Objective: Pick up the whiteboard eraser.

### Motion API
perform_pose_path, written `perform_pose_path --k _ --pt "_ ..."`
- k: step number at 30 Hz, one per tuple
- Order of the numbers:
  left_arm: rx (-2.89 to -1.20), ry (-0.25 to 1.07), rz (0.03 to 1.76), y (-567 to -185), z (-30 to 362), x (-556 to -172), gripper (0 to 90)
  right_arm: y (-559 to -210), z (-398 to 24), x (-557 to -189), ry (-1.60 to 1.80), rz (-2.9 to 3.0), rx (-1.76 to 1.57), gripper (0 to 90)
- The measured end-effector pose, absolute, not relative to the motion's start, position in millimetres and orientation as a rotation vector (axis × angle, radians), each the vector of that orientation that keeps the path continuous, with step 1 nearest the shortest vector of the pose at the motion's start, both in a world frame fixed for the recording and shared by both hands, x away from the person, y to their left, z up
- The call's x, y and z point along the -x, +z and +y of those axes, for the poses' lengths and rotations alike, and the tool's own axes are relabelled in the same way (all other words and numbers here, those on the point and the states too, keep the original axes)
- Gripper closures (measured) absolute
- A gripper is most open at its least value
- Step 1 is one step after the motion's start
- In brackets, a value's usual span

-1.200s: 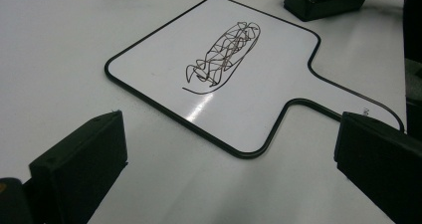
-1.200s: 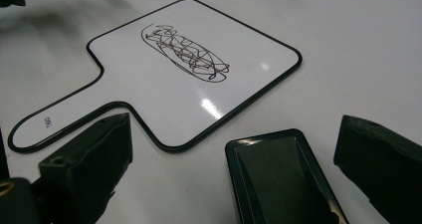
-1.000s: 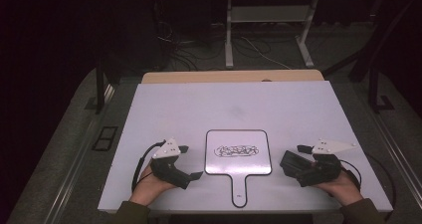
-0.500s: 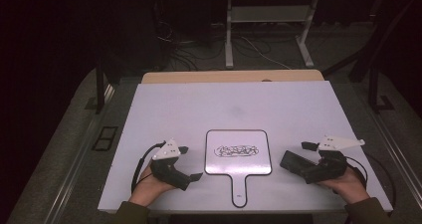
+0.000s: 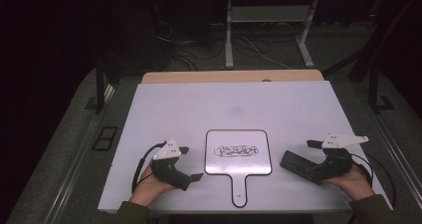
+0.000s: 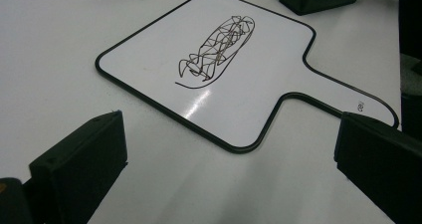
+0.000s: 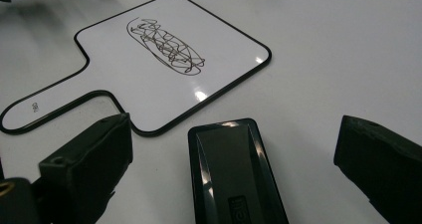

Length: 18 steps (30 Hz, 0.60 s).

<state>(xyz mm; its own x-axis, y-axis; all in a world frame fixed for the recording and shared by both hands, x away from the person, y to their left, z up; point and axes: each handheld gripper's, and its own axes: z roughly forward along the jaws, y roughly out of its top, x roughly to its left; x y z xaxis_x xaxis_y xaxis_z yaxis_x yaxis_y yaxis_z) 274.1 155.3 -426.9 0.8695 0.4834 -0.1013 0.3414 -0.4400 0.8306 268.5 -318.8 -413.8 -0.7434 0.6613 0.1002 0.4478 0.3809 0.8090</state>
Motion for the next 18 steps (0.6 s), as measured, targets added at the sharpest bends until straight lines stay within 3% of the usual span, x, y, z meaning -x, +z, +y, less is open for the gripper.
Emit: perform_pose_path --k 18 --pt "-2.074 0.178 0.603 -428.0 155.8 -275.2 0.0 -422.0 -326.2 -276.2 1.182 2.512 -0.998 0.7"
